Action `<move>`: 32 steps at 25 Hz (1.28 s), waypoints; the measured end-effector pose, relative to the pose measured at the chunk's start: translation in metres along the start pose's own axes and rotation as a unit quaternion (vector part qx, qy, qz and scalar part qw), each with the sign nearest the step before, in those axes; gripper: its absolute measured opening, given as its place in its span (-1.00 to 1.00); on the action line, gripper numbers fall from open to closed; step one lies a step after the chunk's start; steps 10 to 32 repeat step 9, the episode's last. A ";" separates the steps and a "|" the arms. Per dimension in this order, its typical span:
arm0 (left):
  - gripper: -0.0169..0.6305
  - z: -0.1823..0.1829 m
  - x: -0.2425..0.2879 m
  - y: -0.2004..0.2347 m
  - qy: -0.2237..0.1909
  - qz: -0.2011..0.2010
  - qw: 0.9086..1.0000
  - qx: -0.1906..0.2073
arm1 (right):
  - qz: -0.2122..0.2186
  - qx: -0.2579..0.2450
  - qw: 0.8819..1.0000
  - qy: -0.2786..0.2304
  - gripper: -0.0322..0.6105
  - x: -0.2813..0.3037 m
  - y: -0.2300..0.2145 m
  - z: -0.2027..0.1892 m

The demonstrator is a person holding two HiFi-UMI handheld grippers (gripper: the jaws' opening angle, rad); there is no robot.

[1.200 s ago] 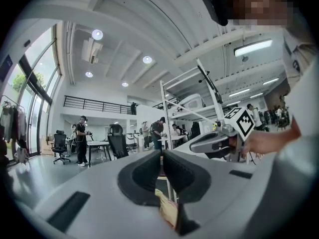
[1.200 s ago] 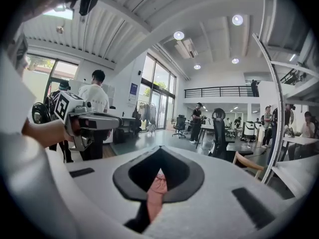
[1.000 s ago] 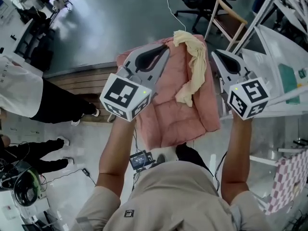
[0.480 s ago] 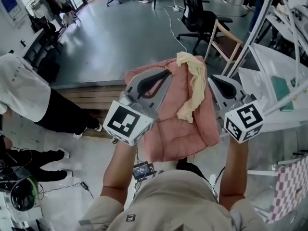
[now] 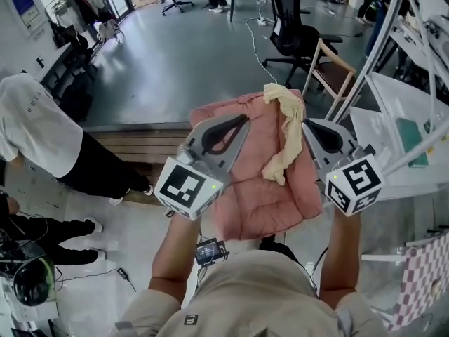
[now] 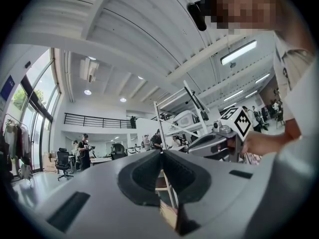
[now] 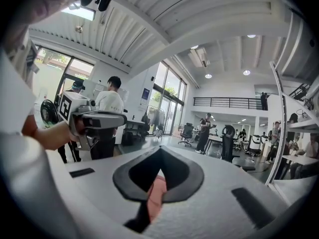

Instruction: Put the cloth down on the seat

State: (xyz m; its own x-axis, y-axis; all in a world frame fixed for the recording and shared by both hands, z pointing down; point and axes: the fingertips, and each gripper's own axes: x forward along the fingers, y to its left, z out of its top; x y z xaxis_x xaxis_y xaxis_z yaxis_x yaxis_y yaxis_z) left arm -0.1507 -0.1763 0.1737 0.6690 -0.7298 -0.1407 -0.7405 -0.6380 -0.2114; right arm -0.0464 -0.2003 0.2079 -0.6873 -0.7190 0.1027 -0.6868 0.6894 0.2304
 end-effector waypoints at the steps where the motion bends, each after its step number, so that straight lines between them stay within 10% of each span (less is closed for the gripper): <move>1: -0.89 0.003 -0.003 0.002 -0.002 0.003 1.000 -0.001 | 0.001 -0.003 1.000 0.001 -0.93 0.001 0.002 0.005; 32: -0.89 0.015 -0.039 0.024 0.000 0.010 1.000 -0.006 | 0.006 -0.009 1.000 0.009 -0.93 0.015 0.035 0.029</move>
